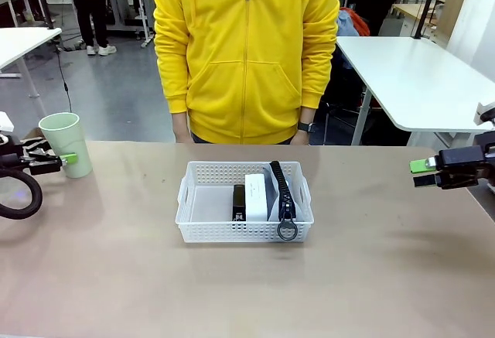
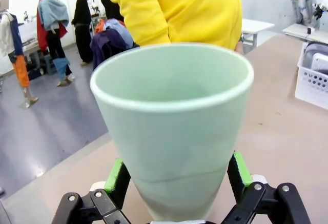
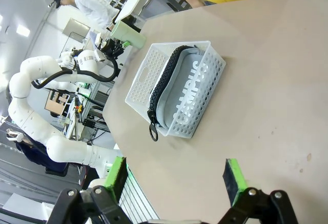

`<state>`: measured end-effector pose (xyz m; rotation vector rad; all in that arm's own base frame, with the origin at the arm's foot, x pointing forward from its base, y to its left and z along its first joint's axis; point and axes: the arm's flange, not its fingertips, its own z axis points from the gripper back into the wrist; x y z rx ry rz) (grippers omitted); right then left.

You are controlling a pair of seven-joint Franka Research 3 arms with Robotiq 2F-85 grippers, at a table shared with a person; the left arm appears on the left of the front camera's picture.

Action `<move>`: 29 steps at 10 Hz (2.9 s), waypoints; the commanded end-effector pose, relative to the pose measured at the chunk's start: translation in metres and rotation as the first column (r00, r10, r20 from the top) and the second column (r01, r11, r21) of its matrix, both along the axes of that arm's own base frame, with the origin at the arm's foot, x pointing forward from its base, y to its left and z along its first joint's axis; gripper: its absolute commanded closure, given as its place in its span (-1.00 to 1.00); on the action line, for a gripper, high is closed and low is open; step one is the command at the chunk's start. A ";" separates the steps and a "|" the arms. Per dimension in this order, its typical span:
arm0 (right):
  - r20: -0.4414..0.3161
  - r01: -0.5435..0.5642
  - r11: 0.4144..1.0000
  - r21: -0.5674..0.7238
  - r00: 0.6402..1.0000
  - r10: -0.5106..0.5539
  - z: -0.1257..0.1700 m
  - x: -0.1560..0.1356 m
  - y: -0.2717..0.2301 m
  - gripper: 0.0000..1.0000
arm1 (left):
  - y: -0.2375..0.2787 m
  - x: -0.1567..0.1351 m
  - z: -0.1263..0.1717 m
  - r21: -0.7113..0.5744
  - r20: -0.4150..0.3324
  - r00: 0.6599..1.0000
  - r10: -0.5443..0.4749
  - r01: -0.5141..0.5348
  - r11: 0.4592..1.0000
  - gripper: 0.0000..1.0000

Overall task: Efficiently arrange items inside the basket to fit them all.
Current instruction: Pick up the Reusable plastic cup and place it inside the Organizing basket.

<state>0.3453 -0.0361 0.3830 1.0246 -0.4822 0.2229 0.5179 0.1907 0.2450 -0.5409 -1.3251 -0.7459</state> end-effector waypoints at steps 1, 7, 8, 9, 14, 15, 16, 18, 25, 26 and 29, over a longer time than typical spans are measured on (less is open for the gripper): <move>-0.015 0.004 1.000 0.001 1.000 -0.004 0.003 -0.001 0.001 -1.00 | 0.000 0.001 0.007 -0.029 0.091 0.996 0.003 0.000 1.000 -1.00; -0.015 0.004 1.000 0.001 1.000 -0.004 0.003 -0.001 0.001 -1.00 | 0.000 -0.002 0.014 -0.032 0.096 0.995 -0.027 0.030 0.999 1.00; -0.015 0.004 1.000 0.001 1.000 -0.004 0.003 -0.001 0.001 -1.00 | 0.000 -0.003 0.015 -0.021 0.100 0.995 -0.022 0.024 0.999 1.00; -0.015 0.004 1.000 0.001 1.000 -0.004 0.003 -0.001 0.001 -1.00 | 0.001 -0.004 0.016 -0.026 0.103 0.994 -0.022 0.025 0.999 1.00; -0.015 0.004 1.000 0.001 1.000 -0.004 0.003 -0.001 0.001 -1.00 | -0.029 -0.068 0.073 -0.099 0.070 0.989 -0.134 0.140 0.985 1.00; -0.015 0.004 1.000 0.001 1.000 -0.004 0.003 -0.001 0.001 -1.00 | -0.045 -0.108 0.099 -0.128 -0.011 0.963 -0.269 0.265 0.956 1.00; -0.015 0.004 1.000 0.001 1.000 -0.004 0.003 -0.001 0.001 -1.00 | -0.058 -0.146 0.114 -0.146 -0.046 0.929 -0.367 0.357 0.923 0.42; -0.015 0.004 1.000 0.001 1.000 -0.004 0.003 -0.001 0.001 -1.00 | -0.066 -0.183 0.120 -0.088 -0.026 0.903 -0.428 0.424 0.901 1.00; -0.015 0.004 1.000 0.001 1.000 -0.004 0.003 -0.001 0.001 -1.00 | -0.068 -0.183 0.111 -0.117 -0.033 0.892 -0.451 0.445 0.888 -0.76; -0.015 0.004 1.000 0.001 1.000 -0.004 0.003 -0.001 0.001 -1.00 | -0.090 -0.191 0.124 0.030 -0.185 0.880 -0.437 0.450 0.892 -0.76; -0.015 0.004 1.000 0.001 1.000 -0.004 0.003 -0.001 0.001 -1.00 | -0.213 -0.185 0.203 -0.224 -0.469 0.787 -0.401 0.333 0.916 -0.76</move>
